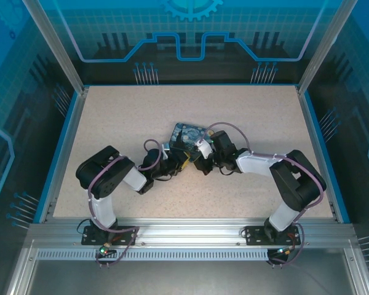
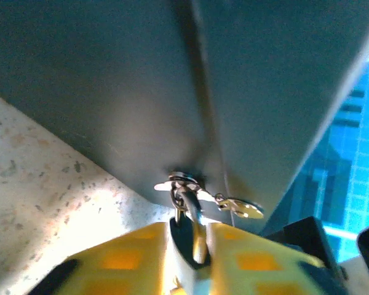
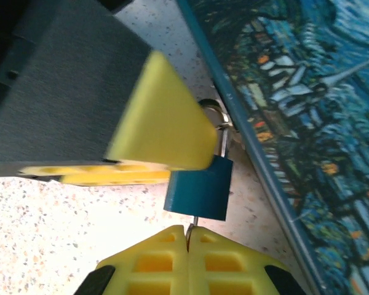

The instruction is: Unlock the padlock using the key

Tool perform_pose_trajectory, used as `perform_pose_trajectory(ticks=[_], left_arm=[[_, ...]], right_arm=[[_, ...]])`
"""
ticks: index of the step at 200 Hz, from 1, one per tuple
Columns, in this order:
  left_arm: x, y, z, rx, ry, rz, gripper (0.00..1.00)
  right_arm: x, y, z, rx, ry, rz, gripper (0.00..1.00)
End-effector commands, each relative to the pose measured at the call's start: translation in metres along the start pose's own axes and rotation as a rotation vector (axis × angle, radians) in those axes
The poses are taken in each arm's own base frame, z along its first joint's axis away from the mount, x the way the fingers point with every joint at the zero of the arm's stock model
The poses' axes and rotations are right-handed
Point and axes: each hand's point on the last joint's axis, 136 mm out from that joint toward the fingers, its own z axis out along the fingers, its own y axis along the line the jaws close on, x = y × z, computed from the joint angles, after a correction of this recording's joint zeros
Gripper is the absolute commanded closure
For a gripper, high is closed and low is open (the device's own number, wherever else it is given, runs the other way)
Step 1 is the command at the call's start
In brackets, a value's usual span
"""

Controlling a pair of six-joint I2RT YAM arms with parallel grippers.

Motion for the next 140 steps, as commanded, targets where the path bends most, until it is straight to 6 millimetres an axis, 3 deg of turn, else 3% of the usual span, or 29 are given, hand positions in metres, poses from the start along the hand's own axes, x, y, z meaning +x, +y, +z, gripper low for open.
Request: perform_pose_trajectory(ticks=[1,54,104,140], left_arm=[[0.005,0.028,-0.005,-0.080,0.001,0.004,0.60],[-0.002,0.025,-0.024,-0.089,-0.032,0.012,0.46],[-0.011,0.000,-0.040,-0.080,-0.055,0.068,0.40],[-0.017,-0.006,-0.057,-0.129,-0.074,0.119,0.39]], right_arm=[[-0.011,0.011,0.006,-0.007,-0.045,-0.004,1.00],[-0.007,0.010,0.007,0.021,-0.043,0.011,1.00],[0.005,0.006,0.016,0.034,-0.003,0.027,1.00],[0.012,0.005,0.021,0.037,0.015,0.031,1.00]])
